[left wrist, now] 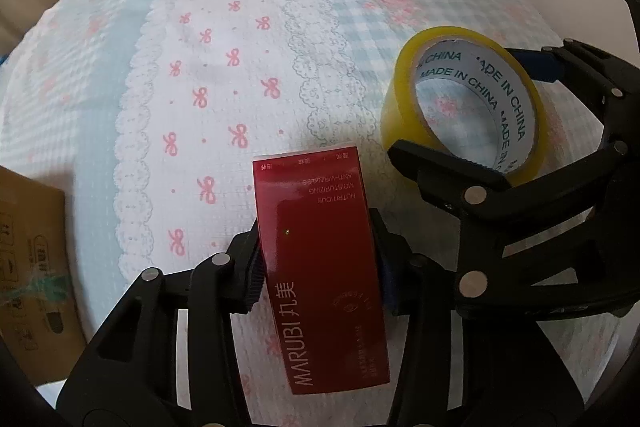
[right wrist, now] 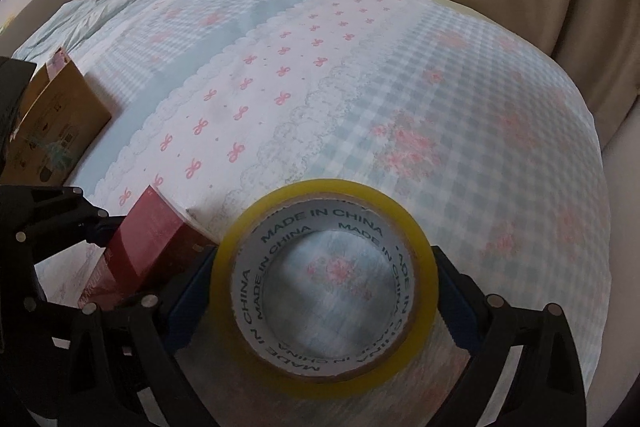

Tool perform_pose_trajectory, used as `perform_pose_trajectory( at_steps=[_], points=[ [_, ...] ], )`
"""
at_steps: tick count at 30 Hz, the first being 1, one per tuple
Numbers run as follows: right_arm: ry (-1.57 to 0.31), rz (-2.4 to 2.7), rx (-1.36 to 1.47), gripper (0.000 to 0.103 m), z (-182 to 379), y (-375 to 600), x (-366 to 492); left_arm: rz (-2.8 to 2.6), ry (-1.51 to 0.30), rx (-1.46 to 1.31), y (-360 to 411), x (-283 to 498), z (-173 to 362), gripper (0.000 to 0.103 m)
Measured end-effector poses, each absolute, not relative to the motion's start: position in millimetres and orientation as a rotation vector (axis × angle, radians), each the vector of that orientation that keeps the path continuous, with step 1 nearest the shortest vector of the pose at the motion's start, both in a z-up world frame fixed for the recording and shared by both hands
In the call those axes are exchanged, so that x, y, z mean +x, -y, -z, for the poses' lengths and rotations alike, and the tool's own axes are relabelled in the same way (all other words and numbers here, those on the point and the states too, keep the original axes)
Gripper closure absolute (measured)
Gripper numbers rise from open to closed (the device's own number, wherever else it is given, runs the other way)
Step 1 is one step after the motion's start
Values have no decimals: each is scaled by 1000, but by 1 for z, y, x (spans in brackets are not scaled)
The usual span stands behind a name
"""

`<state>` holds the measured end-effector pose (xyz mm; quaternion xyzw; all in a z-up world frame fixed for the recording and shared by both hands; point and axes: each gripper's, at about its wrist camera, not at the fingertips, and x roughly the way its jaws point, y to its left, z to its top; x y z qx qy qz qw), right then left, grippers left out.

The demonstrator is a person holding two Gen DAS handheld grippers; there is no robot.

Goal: Organize rigid objects
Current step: 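Grasp the red MARUBI box with the left tool while the right tool grasps the yellow tape, then carry the red box and tape into the cardboard box and release both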

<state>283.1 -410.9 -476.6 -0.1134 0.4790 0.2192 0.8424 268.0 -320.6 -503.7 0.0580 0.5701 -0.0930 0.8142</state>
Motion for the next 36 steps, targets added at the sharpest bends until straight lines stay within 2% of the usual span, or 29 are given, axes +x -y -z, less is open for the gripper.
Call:
perform_pose_trajectory(
  at_steps=[7,12,27,36],
  points=[
    [-1034,-386,-157,6,462,420,279,185,-1215,67,302,263,483,64],
    [-1026,-309,-103,6,429,425,267,173,-1188,21,283,257,453,64],
    [-918,-204,-43,6,245,372,210,190,-1005,-127,186,208,268,64],
    [-897,-275,1,6,195,286,188,129,-965,-117,88,186,214,64]
  ],
)
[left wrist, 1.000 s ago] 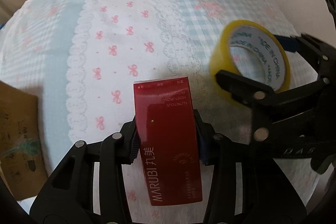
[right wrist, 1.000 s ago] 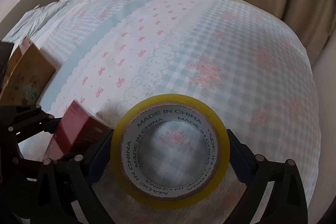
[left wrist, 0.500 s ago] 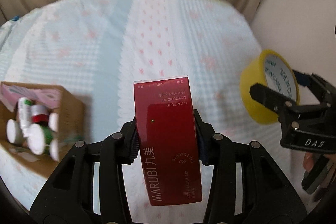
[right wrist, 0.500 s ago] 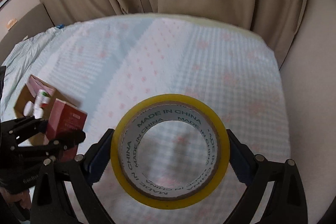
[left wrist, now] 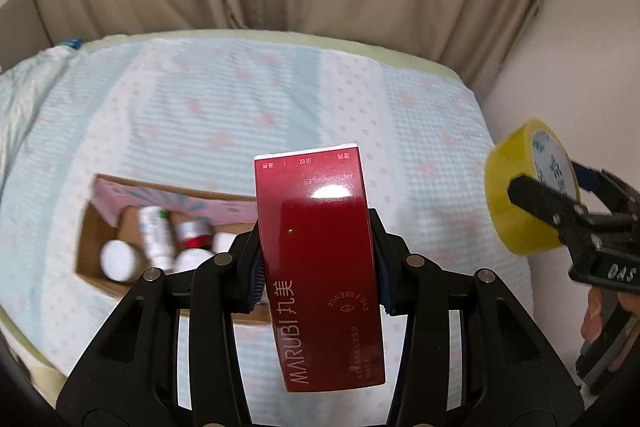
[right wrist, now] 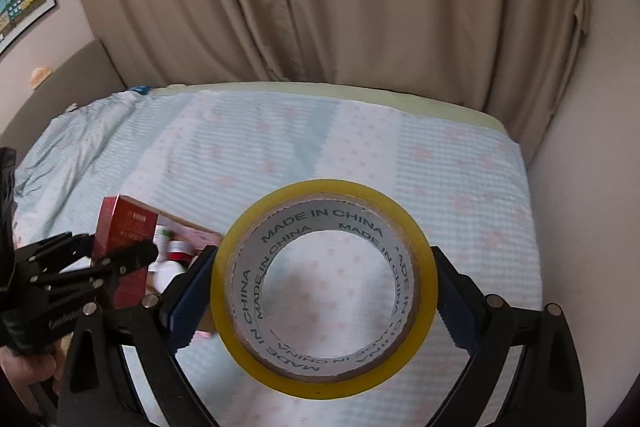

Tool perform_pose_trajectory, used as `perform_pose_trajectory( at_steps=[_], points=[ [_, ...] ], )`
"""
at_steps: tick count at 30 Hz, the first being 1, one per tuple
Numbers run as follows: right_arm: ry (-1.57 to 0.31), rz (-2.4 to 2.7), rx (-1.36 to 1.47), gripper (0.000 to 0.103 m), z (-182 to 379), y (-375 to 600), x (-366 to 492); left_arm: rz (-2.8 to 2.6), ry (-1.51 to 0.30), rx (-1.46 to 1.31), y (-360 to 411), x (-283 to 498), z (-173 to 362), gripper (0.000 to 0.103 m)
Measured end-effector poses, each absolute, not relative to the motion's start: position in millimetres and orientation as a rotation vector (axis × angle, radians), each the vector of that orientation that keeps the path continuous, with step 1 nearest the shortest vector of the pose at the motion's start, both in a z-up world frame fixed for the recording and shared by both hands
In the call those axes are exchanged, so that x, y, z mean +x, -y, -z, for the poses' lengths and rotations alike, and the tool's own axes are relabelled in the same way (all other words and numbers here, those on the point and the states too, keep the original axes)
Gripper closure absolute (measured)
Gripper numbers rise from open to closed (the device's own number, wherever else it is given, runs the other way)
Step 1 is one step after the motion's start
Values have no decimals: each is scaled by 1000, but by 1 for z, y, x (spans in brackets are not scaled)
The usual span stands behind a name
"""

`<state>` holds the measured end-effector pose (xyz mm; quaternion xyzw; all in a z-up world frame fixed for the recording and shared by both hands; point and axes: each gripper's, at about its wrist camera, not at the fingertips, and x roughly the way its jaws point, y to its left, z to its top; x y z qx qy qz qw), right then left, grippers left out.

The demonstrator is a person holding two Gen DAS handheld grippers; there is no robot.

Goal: Organize rigid objects
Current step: 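Carry the red box and tape into the cardboard box and release both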

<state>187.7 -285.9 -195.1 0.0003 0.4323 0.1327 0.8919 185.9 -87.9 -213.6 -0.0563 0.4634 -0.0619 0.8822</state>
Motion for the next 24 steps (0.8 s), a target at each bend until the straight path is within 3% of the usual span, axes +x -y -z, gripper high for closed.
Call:
perform_pose_trajectory(
  at_steps=[13,24],
  points=[
    [-961,-150,145,6,198,143,169,255,-1016,-125,-82,195,222,64],
    [-1137,-36,275,6,267,54,192,296,-1135,-45,-177,243,279,64]
  ],
)
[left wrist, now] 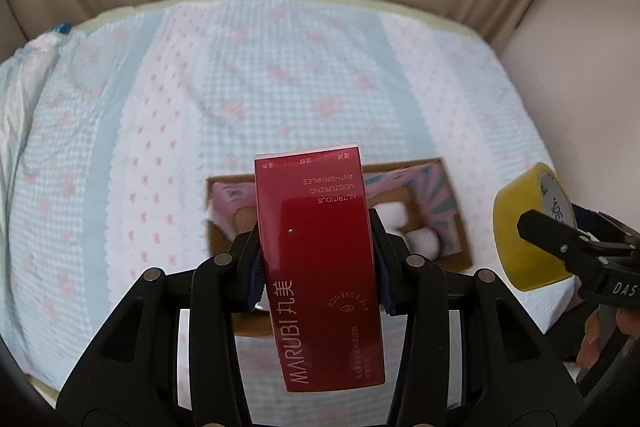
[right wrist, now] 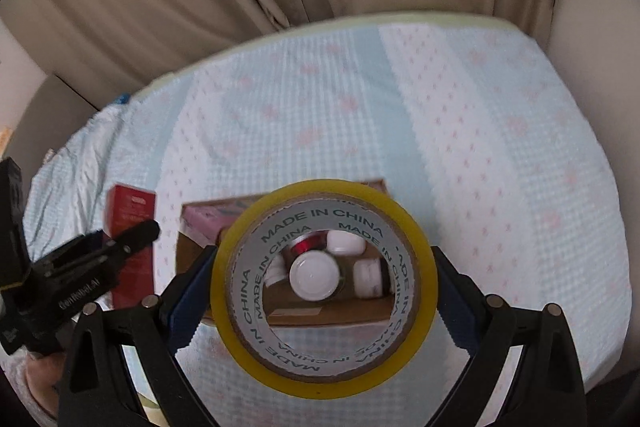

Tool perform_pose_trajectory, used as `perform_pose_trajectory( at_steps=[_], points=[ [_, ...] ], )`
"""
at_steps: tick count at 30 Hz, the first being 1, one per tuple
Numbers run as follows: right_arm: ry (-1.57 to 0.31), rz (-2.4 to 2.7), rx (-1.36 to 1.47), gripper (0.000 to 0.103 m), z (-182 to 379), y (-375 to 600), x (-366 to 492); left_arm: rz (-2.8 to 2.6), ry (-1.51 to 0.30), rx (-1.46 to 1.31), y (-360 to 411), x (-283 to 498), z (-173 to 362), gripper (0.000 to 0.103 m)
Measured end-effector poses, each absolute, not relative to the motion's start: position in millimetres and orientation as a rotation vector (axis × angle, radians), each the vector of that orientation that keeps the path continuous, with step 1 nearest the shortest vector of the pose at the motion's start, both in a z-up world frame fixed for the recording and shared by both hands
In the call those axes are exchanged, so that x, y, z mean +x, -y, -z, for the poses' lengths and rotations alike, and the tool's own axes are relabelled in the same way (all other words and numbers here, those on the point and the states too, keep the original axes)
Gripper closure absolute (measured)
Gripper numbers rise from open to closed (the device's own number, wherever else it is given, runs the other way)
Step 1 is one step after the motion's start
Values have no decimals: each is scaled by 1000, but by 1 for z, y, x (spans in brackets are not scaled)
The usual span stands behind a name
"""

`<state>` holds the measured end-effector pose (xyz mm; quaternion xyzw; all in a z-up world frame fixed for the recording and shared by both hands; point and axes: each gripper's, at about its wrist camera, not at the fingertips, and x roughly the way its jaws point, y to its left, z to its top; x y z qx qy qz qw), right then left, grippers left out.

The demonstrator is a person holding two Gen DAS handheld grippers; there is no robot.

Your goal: Organize rigid objects

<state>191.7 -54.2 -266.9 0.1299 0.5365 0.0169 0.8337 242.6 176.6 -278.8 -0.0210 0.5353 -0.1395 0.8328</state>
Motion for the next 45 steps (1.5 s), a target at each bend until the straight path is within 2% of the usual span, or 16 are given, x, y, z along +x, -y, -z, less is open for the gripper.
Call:
perform_pose_trajectory(
  at_steps=[14,23,26,28,29,38,45],
  points=[
    [-1349,34,441,6,394,39,236,289,-1328,35,-186,295,391,64],
    [-1361,52,484,5,411,48,257,315,-1361,138,-168,307,416,64],
    [-1364,44,482,0,413,47,261,325,-1374,150,-163,307,418,62],
    [-1323,56,455,0,407,47,263,351,-1366,147,-160,306,415,37],
    [-1312,58,444,0,404,47,263,357,-1353,158,-158,304,412,1],
    [-1340,66,367,0,389,41,244,357,-1293,175,-163,287,388,0],
    [-1327,111,345,0,354,40,218,338,-1229,134,-171,261,351,0]
  ],
)
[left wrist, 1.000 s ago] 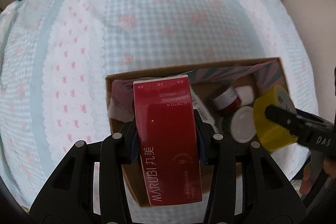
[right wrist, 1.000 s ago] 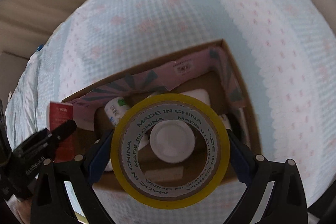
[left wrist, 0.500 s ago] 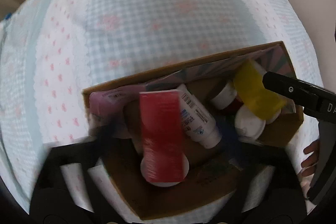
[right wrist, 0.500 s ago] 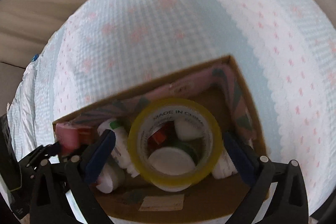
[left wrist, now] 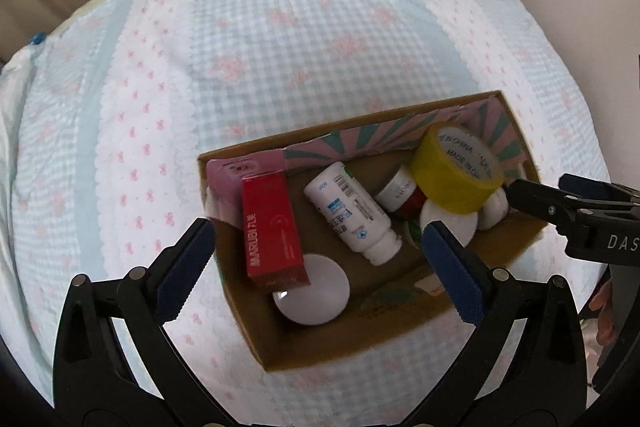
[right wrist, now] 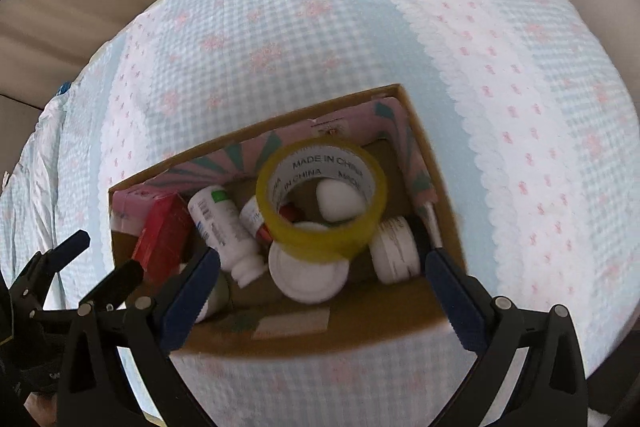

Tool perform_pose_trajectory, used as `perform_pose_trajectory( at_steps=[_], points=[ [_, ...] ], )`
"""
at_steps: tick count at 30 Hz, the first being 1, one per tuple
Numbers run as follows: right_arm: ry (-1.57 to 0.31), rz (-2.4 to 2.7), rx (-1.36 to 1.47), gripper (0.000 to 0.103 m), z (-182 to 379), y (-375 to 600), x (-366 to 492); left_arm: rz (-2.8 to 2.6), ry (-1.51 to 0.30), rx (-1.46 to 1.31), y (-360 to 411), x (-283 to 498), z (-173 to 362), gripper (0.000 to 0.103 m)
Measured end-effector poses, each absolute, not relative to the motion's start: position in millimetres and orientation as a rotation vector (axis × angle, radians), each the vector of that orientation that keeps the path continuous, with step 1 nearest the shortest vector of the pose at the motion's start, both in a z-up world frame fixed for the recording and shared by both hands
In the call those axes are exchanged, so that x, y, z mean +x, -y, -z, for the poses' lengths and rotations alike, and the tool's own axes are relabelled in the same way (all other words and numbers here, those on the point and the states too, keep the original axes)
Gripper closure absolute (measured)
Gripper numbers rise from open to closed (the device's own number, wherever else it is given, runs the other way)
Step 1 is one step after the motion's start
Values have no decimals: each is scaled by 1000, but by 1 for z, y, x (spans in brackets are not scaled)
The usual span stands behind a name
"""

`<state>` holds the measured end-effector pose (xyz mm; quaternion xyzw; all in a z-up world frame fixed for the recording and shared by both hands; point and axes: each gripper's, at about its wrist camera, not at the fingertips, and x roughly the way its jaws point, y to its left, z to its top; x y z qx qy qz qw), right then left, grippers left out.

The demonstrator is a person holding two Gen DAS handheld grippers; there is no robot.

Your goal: Organize rigid objects

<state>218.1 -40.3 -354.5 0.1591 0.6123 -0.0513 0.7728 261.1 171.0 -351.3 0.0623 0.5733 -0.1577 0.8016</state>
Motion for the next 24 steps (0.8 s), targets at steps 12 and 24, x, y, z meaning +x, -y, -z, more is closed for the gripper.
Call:
perform_pose_trajectory(
  at_steps=[12,24],
  points=[
    [-1239,45,295,0,269,49,175,269,-1080,121,-165,205,258,0],
    [-901,-31,94,0,95,95,112,152,-741,15,-133,117,67,0]
  ],
)
